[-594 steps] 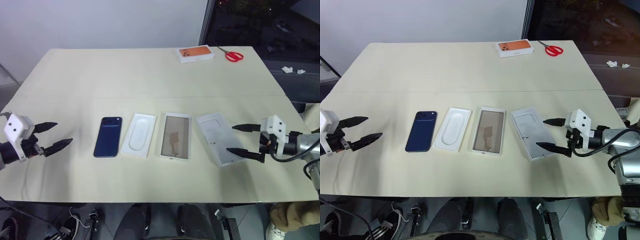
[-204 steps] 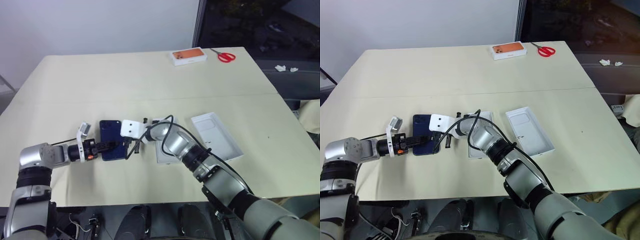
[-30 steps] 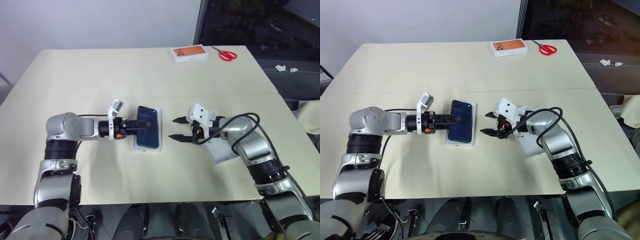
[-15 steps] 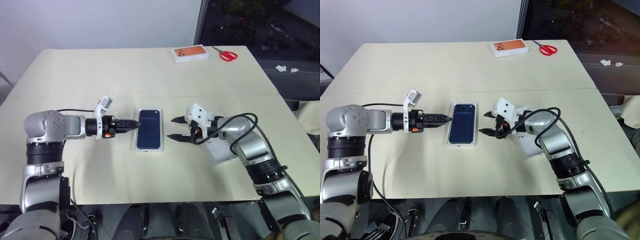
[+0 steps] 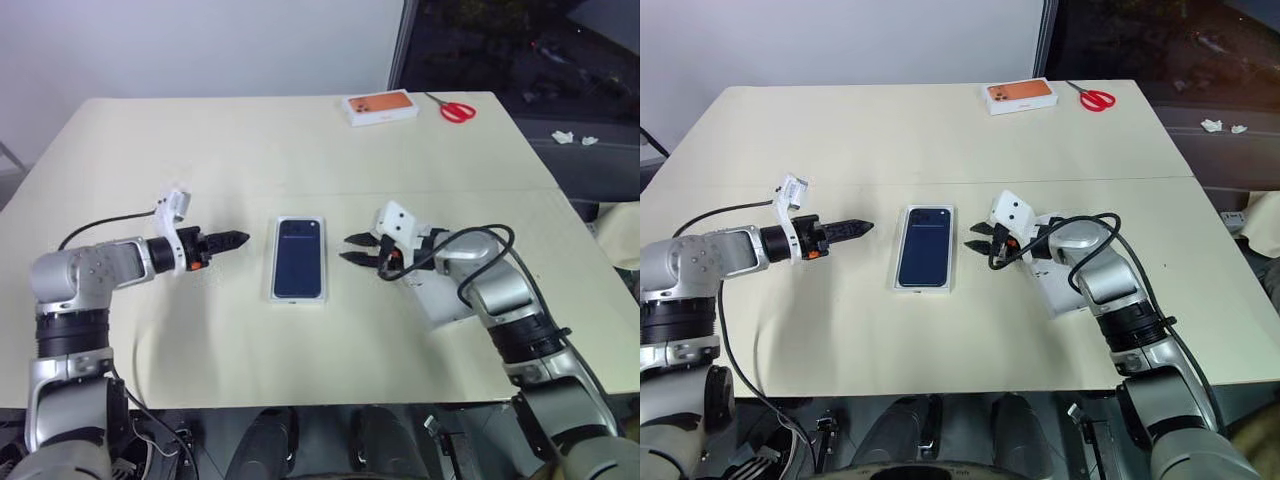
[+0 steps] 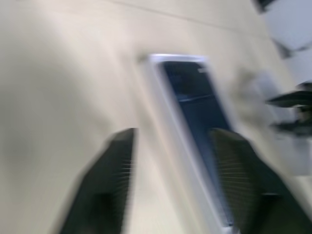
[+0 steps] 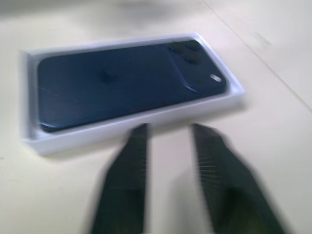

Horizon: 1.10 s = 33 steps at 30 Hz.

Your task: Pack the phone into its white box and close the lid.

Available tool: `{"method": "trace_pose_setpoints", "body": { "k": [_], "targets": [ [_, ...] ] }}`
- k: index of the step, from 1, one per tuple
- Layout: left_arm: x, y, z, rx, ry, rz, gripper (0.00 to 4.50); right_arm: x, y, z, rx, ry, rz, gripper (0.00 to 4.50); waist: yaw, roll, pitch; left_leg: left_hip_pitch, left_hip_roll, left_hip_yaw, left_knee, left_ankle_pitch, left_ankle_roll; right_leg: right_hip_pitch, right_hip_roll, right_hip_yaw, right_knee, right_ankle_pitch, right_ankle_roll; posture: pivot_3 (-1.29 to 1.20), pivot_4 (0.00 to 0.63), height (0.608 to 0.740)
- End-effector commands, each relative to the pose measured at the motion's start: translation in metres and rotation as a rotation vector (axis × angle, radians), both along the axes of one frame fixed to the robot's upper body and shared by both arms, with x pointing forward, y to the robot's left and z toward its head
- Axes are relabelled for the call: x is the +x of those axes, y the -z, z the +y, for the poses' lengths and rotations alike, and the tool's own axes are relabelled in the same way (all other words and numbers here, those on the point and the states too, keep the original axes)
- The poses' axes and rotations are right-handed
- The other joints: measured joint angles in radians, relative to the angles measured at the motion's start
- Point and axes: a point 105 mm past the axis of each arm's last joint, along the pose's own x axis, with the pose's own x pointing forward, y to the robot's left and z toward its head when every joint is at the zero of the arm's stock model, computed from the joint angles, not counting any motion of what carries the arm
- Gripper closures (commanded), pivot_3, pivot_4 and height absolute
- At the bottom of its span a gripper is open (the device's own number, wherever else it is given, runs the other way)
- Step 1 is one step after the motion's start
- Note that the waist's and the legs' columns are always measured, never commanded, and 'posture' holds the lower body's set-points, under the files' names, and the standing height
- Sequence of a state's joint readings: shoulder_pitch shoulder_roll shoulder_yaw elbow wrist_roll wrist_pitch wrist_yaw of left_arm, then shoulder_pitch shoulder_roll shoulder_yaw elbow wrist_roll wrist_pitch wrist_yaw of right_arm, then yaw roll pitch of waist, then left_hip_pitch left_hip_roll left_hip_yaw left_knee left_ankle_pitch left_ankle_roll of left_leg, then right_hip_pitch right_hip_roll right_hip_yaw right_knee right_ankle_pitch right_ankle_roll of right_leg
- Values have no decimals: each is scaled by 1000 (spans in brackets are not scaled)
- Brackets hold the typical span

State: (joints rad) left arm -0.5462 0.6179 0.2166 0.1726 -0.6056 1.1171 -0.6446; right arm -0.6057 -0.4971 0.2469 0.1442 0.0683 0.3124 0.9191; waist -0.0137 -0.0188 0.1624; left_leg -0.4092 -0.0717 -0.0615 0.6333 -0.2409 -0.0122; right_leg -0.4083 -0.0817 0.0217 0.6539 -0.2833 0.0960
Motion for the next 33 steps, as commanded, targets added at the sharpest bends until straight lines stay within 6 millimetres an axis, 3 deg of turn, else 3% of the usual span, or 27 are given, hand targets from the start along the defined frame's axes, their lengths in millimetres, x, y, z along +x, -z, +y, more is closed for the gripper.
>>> {"method": "trace_pose_setpoints", "body": {
  "k": [1,2,8,13,24,33],
  "targets": [
    [9,15,-9,38,-31,-26,4210,5,-5,10,-14,2,-69,4500,1,0,0,0,0,0,0,0,0,0,0,0,0,0,0,0,150,740],
    [11,17,-18,-23,-27,-19,4447,6,-4,13,-16,-1,-76,4500,4,0,0,0,0,0,0,0,0,0,0,0,0,0,0,0,150,740],
    [19,42,-58,-64,28,45,4447,2,13,28,-103,-37,-119,4500,9,0,0,-1,-1,-1,4,0,0,2,0,-2,1,0,0,0,150,740],
    [-1,57,-109,-22,262,125,4447,2,10,31,-81,-20,-113,4500,7,0,0,-1,-1,-1,5,0,1,3,0,-2,1,0,0,0,150,740],
    [-4,47,-181,-86,439,112,4447,-1,23,-43,-196,102,-48,4500,50,2,-1,0,-4,-3,14,-5,8,12,0,-6,-3,0,0,0,150,740],
    [3,42,-221,-98,514,73,4447,-7,30,-85,-241,200,-14,4500,57,1,-1,0,-6,-4,16,-6,10,15,-2,-7,-6,0,0,0,150,740]
  ]
}}
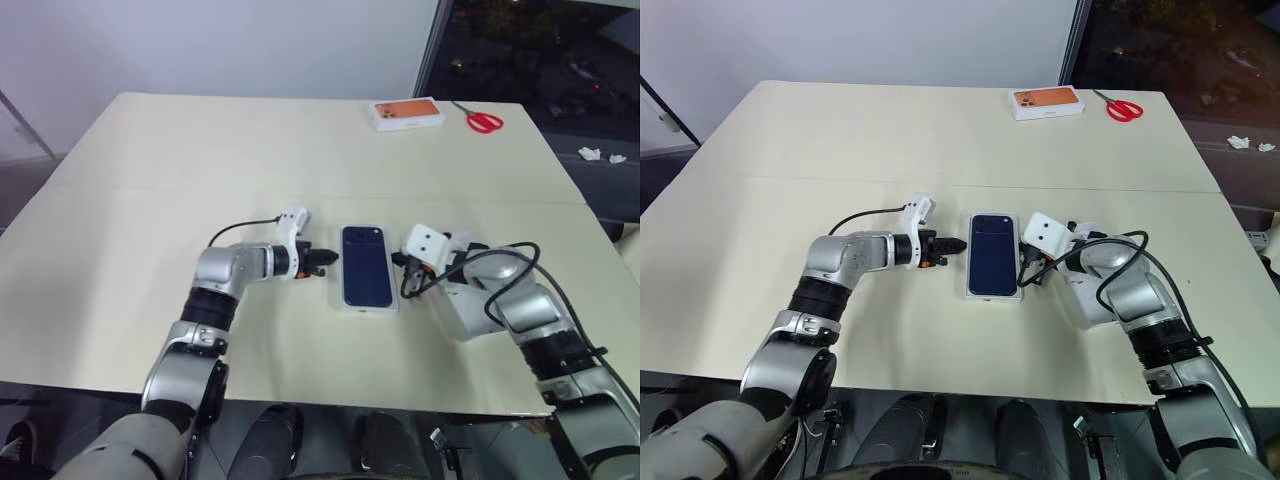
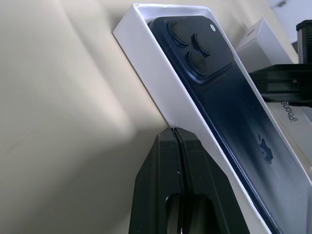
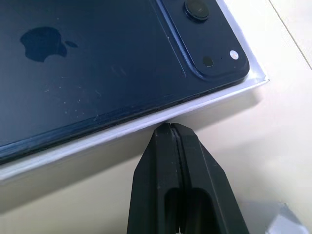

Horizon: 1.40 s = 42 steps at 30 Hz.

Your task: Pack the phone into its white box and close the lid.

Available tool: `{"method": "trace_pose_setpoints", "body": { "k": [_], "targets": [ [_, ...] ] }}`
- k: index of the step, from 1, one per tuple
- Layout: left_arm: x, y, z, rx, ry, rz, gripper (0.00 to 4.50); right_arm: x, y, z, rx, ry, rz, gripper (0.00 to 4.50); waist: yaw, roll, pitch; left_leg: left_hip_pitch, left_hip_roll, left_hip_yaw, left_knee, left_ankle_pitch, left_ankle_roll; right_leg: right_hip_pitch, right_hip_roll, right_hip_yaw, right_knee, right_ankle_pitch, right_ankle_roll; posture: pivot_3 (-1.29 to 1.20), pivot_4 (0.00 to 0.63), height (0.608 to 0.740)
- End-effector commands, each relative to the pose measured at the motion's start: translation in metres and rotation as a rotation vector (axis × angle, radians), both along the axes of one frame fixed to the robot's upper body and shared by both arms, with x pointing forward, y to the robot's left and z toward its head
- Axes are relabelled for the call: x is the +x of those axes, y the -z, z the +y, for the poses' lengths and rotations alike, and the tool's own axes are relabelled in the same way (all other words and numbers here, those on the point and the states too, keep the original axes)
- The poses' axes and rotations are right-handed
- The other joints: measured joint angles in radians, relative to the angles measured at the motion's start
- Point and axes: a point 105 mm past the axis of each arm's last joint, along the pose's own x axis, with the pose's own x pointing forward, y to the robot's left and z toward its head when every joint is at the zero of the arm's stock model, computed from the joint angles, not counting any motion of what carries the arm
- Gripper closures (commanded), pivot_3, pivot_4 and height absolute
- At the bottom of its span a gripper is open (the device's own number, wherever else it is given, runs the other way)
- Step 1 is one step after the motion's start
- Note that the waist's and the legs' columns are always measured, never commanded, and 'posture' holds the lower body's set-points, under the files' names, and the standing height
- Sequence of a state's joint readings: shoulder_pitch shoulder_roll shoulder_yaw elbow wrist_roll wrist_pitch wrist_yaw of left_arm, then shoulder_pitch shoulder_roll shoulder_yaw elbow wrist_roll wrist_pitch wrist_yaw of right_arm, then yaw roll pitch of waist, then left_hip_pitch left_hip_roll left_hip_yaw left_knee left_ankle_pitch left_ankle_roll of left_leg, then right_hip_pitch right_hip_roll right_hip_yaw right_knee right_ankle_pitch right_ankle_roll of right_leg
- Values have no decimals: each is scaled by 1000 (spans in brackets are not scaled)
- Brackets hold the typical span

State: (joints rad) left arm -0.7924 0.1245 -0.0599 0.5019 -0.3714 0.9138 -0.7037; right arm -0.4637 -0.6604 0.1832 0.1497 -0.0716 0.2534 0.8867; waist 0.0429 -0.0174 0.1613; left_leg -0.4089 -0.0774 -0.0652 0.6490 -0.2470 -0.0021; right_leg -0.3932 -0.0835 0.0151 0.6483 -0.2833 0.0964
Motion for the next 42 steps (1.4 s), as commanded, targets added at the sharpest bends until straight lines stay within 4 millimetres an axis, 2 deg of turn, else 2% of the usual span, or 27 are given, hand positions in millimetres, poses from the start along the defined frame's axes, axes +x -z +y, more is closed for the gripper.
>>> {"method": "trace_pose_setpoints", "body": {
  "k": [1,6,10,14,22,33,42],
  "targets": [
    [-15,7,-38,-14,125,24,4447,-2,1,-9,-8,17,2,4500,1,0,0,0,0,0,0,0,0,0,0,0,0,0,0,0,150,740],
    [-11,0,-58,-32,157,15,4447,1,-3,-32,-38,72,-10,4500,0,0,0,0,-1,0,0,0,1,1,-1,-2,-1,0,0,0,150,740],
    [-8,0,-64,-18,169,-6,4447,2,-5,-39,-53,84,-13,4500,-4,0,0,0,0,0,0,0,1,0,0,-2,-1,0,0,0,150,740],
    [-8,-1,-62,-16,178,-11,4447,0,-7,-31,-20,61,0,4500,-6,0,0,0,0,0,0,0,1,0,0,-2,0,0,1,0,150,740],
    [-2,3,-38,22,132,-31,4447,-16,-4,-4,32,-45,66,4500,-28,0,0,0,2,0,0,0,1,-1,1,-1,0,0,1,0,150,740],
    [-17,-5,-35,3,138,-34,4447,-18,-6,11,54,-78,70,4500,-41,0,0,0,4,0,-2,0,0,-2,2,1,1,0,1,0,150,740],
    [-26,-7,-25,13,123,-44,4447,-30,-4,20,68,-112,101,4500,-42,0,0,0,4,0,-2,0,0,-3,2,1,1,0,1,0,150,740]
  ]
}}
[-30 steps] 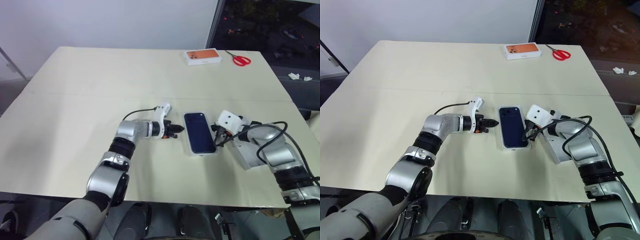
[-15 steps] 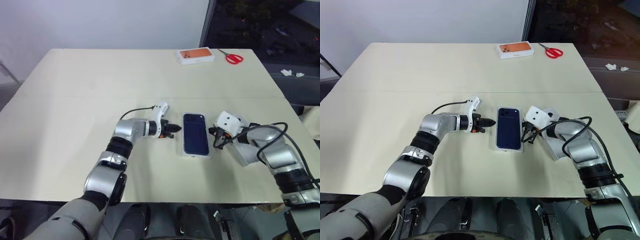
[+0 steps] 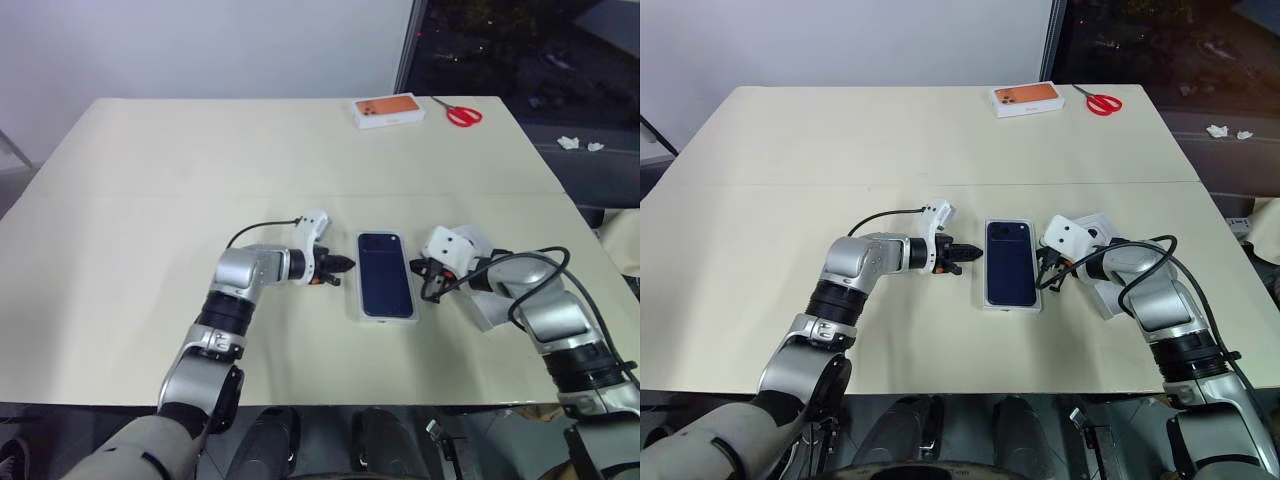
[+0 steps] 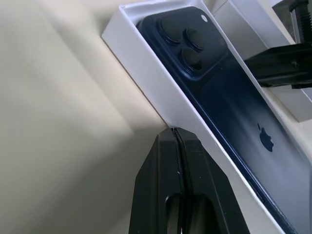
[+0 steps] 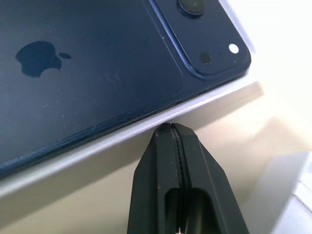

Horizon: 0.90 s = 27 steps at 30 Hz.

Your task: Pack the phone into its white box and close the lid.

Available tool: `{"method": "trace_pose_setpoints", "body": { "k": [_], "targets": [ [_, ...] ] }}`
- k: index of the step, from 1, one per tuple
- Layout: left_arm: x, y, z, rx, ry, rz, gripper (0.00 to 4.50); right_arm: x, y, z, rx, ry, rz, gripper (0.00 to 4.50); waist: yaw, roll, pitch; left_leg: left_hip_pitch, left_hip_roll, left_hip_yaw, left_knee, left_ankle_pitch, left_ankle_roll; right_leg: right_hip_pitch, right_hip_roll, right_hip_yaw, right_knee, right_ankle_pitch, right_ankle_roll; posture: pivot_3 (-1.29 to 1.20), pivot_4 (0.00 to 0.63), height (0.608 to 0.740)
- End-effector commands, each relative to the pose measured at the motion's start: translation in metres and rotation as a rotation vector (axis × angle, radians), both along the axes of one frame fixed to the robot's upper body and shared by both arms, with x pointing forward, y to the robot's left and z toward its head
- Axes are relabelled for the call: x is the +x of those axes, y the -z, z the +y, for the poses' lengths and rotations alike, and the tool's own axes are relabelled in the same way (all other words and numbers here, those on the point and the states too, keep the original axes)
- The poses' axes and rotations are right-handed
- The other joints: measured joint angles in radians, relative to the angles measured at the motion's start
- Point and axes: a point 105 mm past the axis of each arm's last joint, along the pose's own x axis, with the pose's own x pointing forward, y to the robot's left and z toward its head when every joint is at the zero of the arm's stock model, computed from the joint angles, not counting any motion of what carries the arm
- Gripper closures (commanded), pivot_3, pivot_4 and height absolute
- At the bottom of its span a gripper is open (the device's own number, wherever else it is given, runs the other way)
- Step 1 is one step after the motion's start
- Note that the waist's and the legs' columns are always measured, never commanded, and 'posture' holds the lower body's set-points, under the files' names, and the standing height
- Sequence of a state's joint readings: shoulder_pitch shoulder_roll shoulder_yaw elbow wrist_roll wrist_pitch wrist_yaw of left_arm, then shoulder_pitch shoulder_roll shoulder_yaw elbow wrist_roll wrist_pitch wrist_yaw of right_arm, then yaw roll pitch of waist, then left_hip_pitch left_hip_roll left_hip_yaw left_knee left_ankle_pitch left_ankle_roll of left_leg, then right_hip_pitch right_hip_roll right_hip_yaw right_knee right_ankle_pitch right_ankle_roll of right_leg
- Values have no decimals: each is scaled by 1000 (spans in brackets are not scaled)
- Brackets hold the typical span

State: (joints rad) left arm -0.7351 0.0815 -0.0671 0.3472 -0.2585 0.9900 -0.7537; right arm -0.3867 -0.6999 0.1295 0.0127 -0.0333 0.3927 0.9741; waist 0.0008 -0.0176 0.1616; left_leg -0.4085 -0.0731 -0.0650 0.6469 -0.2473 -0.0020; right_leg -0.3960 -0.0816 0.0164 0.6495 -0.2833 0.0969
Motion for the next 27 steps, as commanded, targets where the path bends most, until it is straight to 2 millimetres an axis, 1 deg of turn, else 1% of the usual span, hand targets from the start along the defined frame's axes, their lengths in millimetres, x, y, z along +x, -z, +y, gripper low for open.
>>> {"method": "trace_pose_setpoints", "body": {
  "k": [1,5,9,15,18,24,27],
  "targets": [
    [-10,-6,-15,-26,59,-10,4447,-9,-4,29,49,-117,-4,4500,0,0,0,0,0,0,0,0,0,0,0,0,0,0,0,0,150,740],
    [-10,-7,-15,-27,57,-15,4447,-6,-5,29,43,-115,-16,4500,0,0,0,0,0,0,0,0,0,0,0,0,0,0,0,0,150,740],
    [-12,-11,-12,-26,64,-24,4447,-2,-12,25,27,-105,-54,4500,-3,0,0,0,0,0,0,0,0,0,0,0,0,0,0,0,150,740],
    [-10,-15,3,-9,37,-45,4447,-3,-16,17,-15,-111,-73,4500,-10,0,0,0,0,0,0,0,0,0,0,0,0,0,0,0,150,740],
    [-8,-18,18,4,15,-68,4447,-5,-29,13,0,-106,-81,4500,-11,1,1,-1,0,0,0,0,0,-1,0,0,0,0,0,0,150,740],
    [-6,-22,32,7,-13,-95,4447,-7,-41,13,6,-106,-89,4500,-11,1,1,-1,0,0,0,0,0,-1,0,0,0,0,0,0,150,740],
    [-6,-34,39,-39,-25,-120,4447,-9,-43,11,57,-73,-55,4500,-11,1,1,-1,0,0,0,0,0,-1,0,0,0,0,0,0,150,740]
  ]
}}
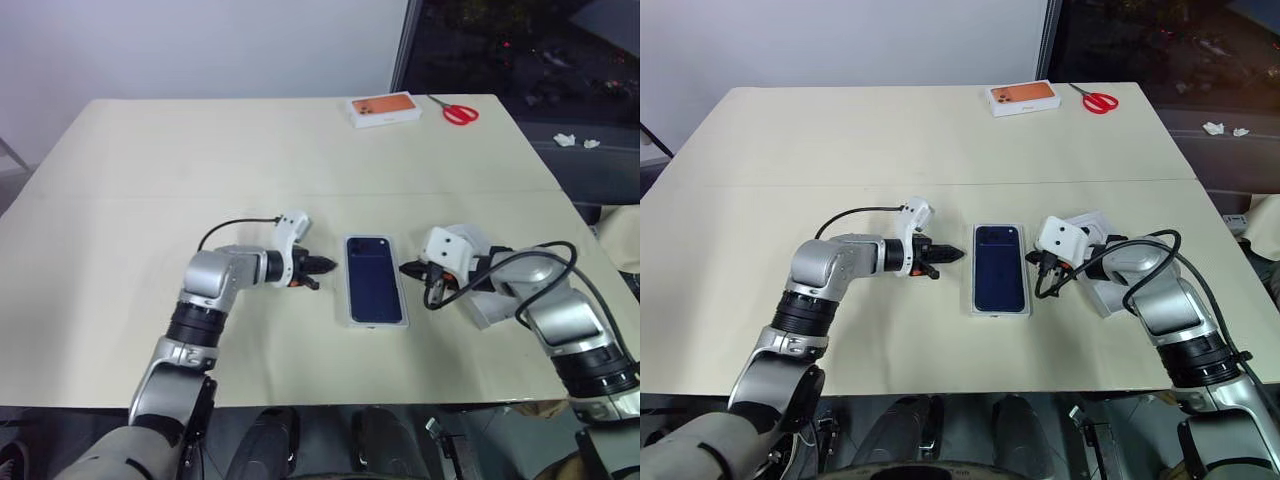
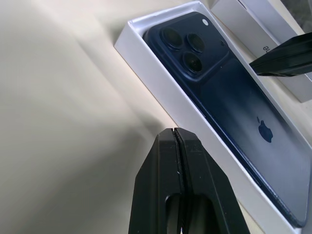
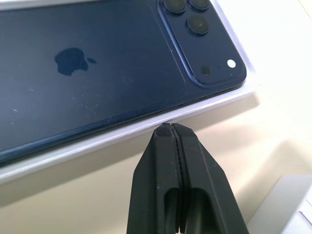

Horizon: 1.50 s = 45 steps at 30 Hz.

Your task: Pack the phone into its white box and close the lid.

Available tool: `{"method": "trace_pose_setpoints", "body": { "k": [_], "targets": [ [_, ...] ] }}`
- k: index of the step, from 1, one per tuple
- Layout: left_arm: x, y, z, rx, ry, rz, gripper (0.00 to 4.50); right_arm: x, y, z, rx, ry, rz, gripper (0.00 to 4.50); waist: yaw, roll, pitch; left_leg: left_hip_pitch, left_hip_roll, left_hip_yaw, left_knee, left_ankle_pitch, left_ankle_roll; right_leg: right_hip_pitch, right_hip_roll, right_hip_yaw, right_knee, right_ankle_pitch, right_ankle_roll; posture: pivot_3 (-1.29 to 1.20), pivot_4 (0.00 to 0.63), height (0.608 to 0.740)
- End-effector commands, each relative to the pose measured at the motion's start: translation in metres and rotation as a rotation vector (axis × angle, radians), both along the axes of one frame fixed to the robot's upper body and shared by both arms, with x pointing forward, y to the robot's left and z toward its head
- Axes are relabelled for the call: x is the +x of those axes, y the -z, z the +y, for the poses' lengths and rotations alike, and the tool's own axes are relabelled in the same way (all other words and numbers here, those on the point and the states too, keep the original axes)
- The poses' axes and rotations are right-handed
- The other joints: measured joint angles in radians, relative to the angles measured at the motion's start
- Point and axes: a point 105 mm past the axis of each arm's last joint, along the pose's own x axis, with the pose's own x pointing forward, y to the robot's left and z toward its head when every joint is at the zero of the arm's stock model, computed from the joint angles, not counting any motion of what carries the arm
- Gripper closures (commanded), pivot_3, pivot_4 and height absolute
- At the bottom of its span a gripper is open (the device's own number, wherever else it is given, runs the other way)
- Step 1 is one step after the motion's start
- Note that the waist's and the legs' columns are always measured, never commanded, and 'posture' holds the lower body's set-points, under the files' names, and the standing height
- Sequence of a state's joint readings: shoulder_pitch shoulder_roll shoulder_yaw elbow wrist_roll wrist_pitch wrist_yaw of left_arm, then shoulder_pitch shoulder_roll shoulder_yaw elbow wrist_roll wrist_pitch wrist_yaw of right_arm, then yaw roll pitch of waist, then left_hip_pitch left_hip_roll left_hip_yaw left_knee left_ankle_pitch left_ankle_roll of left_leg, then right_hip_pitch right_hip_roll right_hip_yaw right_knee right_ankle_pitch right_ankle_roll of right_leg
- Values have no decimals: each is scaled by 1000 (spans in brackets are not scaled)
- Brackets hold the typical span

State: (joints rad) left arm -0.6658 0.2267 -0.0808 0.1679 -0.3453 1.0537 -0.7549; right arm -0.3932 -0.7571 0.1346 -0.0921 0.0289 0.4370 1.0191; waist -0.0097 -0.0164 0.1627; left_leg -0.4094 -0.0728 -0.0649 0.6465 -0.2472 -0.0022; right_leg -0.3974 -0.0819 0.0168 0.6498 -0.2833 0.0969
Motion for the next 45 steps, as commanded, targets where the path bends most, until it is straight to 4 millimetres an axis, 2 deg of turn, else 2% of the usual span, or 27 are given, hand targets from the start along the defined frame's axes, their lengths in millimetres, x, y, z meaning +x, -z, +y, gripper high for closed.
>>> {"method": "trace_pose_setpoints", "body": {
  "k": [1,3,7,10,11,15,19,21,25,28,31,37,40,45],
  "targets": [
    [3,-30,7,-86,-11,-107,4229,1,-27,1,77,21,-39,4247,0,0,0,0,0,0,0,0,0,0,0,0,0,0,0,0,150,740],
    [5,-44,14,-112,-23,-176,3636,-1,-33,0,103,33,-31,3658,0,0,0,0,0,0,0,0,1,0,0,0,0,0,0,0,150,740],
    [0,-66,34,-156,-9,-288,1624,-5,-45,0,187,89,-2,1613,-1,0,0,0,0,0,-1,0,1,0,0,1,0,0,0,0,150,740],
    [-5,-69,48,-168,-1,-315,79,-9,-50,-1,226,151,19,68,0,1,0,0,0,0,-1,-1,2,0,-1,1,0,0,0,0,150,740],
    [-8,-69,51,-167,6,-334,23,-10,-49,-3,215,173,25,17,1,1,0,0,0,0,-1,-2,3,0,-1,1,0,0,0,0,150,740],
    [-27,-64,67,-123,104,-465,23,-11,-42,-34,92,389,126,17,3,2,1,-1,0,0,-1,-3,4,-1,-2,1,-1,0,-1,0,150,740],
    [-42,-70,76,-138,166,-579,23,-27,-42,-43,48,471,256,17,11,3,2,-2,0,1,-1,-3,5,-2,-4,1,-2,0,-1,0,150,740],
    [-48,-70,82,-166,179,-570,23,-29,-43,-48,46,537,285,17,14,3,2,-2,0,1,-1,-4,6,-2,-4,1,-2,0,-1,0,150,740],
    [-64,-69,86,-197,236,-591,23,-34,-35,-50,42,623,370,17,16,3,2,-2,0,2,-2,-4,7,-2,-5,1,-3,0,-1,0,150,740],
    [-74,-59,87,-160,280,-578,23,-38,-23,-52,11,662,404,17,20,3,2,-4,0,2,-1,-4,7,-3,-5,1,-3,0,-1,0,150,740],
    [-76,-55,88,-140,284,-586,23,-39,-16,-55,-3,693,417,17,23,3,2,-4,0,3,-1,-4,7,-4,-5,1,-3,0,-1,0,150,740],
    [-74,-62,81,-166,262,-618,23,-37,-13,-54,7,713,421,17,22,3,2,-7,0,3,0,-4,7,-7,-5,1,-2,0,-1,0,150,740],
    [-73,-63,79,-171,259,-620,0,-36,-11,-58,-4,741,414,904,20,4,2,-8,0,3,0,-4,7,-8,-5,1,-2,0,-1,0,150,740],
    [-72,-65,77,-168,254,-625,0,-36,-5,-61,-12,766,412,3474,21,3,2,-8,0,3,0,-4,7,-8,-4,1,-2,0,-1,0,150,740]
  ]
}}
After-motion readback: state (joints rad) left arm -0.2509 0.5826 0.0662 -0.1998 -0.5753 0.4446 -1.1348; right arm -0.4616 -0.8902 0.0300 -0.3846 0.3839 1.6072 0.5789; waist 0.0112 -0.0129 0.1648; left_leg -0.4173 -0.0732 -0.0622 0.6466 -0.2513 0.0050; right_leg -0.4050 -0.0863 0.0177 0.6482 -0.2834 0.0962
